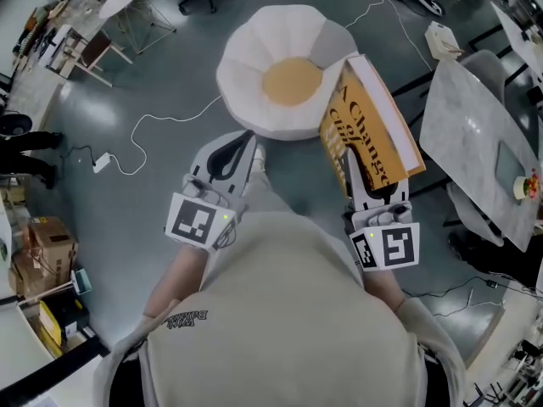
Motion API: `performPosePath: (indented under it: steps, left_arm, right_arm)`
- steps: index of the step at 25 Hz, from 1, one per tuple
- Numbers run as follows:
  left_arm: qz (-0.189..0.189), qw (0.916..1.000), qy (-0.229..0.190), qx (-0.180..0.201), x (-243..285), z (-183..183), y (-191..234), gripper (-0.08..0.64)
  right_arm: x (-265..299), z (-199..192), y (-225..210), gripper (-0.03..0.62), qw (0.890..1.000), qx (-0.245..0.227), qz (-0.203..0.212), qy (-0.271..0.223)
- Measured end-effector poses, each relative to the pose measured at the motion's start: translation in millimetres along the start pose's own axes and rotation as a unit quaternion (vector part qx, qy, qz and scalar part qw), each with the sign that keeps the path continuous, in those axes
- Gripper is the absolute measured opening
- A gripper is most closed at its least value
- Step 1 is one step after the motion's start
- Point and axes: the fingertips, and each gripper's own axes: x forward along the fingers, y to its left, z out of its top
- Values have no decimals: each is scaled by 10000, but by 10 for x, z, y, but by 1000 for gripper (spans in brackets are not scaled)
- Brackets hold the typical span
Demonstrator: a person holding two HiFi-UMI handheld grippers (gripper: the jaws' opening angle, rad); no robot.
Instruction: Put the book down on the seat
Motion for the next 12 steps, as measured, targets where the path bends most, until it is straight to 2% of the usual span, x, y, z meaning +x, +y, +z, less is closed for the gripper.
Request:
performPosePath:
  steps: [5, 12]
  left_arm:
    - [4, 9998, -29, -176, 53, -21, 209, 11]
    - [-129, 9997, 7, -202, 317, -119, 381, 9]
  right_arm:
    - [128, -56, 1, 147, 10000, 15, 2, 44]
    - [452, -146, -17, 149, 9999, -54, 32, 86]
